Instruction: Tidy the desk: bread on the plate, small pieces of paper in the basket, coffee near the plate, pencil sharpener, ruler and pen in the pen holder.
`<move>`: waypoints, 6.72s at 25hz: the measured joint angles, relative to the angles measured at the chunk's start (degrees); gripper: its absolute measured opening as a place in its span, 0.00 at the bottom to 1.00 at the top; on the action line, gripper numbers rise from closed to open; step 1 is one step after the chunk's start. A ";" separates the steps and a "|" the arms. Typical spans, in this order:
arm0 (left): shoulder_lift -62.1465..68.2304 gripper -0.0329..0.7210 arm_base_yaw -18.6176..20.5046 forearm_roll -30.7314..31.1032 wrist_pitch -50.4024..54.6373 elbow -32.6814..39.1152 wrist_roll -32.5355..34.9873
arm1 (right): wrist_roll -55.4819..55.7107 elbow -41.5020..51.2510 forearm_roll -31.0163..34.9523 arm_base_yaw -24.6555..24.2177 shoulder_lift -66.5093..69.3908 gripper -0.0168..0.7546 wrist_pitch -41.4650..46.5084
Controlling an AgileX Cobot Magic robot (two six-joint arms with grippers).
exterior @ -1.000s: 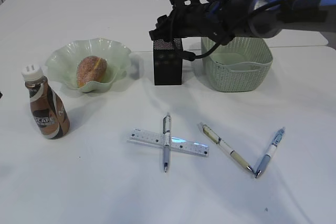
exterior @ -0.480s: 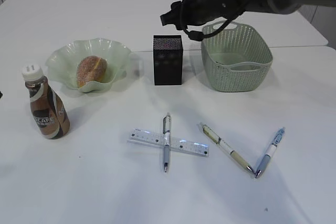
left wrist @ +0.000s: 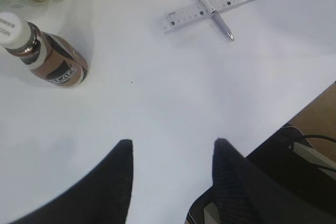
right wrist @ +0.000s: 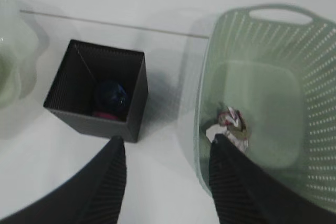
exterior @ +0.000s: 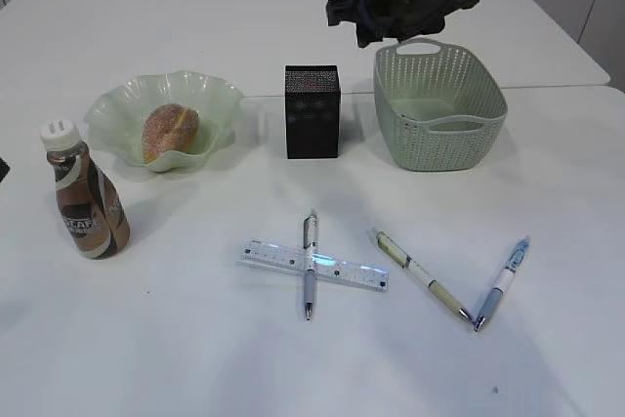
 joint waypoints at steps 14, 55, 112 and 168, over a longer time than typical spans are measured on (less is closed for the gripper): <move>0.00 0.50 0.00 -0.36 -0.21 0.00 0.00 | -20.65 0.00 18.30 0.00 -5.11 0.55 19.62; 0.00 0.50 0.00 -0.48 -1.38 0.00 0.00 | -76.16 0.00 38.95 4.18 1.50 0.55 32.26; 0.00 0.50 0.00 1.18 -1.52 0.00 0.00 | -80.62 -0.09 41.10 6.08 14.77 0.70 24.01; 0.00 0.50 0.00 1.31 -1.88 0.00 0.00 | -80.48 -0.69 42.13 6.62 17.74 0.42 24.09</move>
